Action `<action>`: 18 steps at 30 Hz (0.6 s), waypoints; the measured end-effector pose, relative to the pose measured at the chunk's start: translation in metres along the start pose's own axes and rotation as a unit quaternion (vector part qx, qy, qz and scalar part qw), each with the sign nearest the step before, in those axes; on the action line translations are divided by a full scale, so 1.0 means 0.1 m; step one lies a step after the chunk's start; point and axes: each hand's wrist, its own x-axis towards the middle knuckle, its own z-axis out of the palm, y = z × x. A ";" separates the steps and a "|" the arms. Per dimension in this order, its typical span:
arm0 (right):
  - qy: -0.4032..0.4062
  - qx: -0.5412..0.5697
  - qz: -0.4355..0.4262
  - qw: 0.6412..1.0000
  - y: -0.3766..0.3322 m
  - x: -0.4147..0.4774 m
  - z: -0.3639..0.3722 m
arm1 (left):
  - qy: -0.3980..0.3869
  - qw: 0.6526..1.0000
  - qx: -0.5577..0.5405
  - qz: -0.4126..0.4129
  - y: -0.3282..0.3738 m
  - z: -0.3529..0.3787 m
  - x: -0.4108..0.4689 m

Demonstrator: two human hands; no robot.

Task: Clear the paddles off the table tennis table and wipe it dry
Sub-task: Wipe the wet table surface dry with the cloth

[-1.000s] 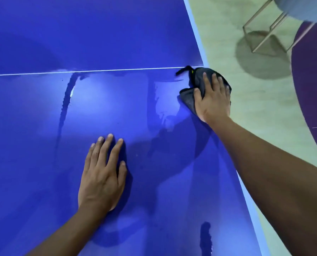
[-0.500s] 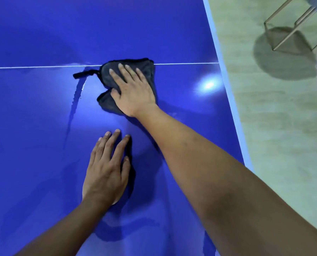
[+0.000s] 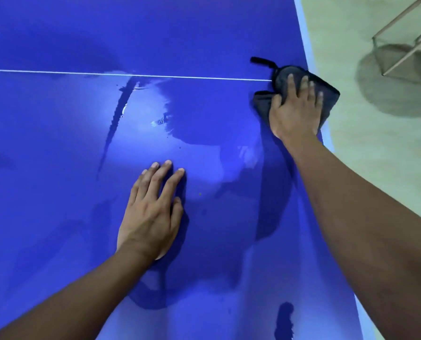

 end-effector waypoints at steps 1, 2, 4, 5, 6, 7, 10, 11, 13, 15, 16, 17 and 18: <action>0.008 -0.004 -0.035 0.999 -0.17 -0.10 0.01 | 0.002 1.000 0.001 0.001 0.01 0.00 0.00; 0.013 -0.003 -0.082 0.997 -0.39 -0.25 0.04 | 0.002 1.000 0.003 0.004 0.01 0.00 0.00; -0.010 0.009 -0.191 0.982 -0.92 -0.65 0.11 | 0.004 1.000 0.003 0.007 0.02 -0.01 0.00; -0.034 0.012 -0.242 0.970 -1.18 -0.86 0.14 | 0.010 1.000 -0.002 0.008 0.02 -0.02 0.01; -0.051 0.013 -0.283 0.958 -1.36 -1.05 0.14 | 0.022 1.000 -0.011 0.010 0.03 -0.02 0.00; -0.062 0.017 -0.307 0.950 -1.45 -1.17 0.13 | 0.038 0.999 -0.024 0.009 0.04 -0.03 -0.01; -0.066 0.024 -0.307 0.949 -1.19 -1.17 0.09 | 0.076 0.997 -0.033 -0.008 0.06 -0.07 -0.08; -0.051 0.025 -0.287 0.956 -1.00 -1.18 0.07 | 0.076 0.997 -0.023 -0.008 0.06 -0.08 -0.10; -0.028 0.030 -0.229 0.973 -0.50 -1.23 0.01 | 0.061 0.998 -0.009 -0.010 0.05 -0.10 -0.11; -0.008 0.031 -0.168 0.985 0.10 -1.24 -0.06 | 0.051 0.998 -0.002 -0.021 0.05 -0.13 -0.15; 0.003 0.026 -0.143 0.989 0.36 -1.25 -0.10 | 0.055 0.998 -0.003 -0.026 0.05 -0.16 -0.21; 0.010 0.019 -0.124 0.992 0.56 -1.26 -0.13 | 0.063 0.997 -0.008 -0.035 0.07 -0.19 -0.32; 0.014 0.012 -0.108 0.994 0.66 -1.28 -0.14 | 0.069 0.996 -0.017 -0.049 0.09 -0.22 -0.51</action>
